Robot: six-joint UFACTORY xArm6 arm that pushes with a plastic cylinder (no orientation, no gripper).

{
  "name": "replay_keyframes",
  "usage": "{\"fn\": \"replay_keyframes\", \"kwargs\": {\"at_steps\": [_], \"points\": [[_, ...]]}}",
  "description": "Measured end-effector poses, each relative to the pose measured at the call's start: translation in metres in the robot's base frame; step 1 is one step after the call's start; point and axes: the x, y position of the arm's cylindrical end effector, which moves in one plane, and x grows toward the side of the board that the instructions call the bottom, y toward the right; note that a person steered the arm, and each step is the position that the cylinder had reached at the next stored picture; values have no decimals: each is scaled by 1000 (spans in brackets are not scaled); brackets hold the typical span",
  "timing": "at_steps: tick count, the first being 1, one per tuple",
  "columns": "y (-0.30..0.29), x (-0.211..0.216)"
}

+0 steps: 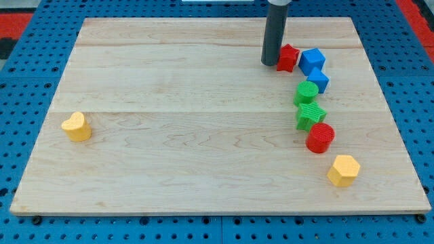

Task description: Move your arm towards the yellow heart

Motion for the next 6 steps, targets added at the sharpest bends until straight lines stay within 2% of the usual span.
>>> {"fn": "replay_keyframes", "kwargs": {"at_steps": [1,2,3,5,6], "points": [[-16,64],[-57,130],[-139,175],[-329,230],[-395,223]]}}
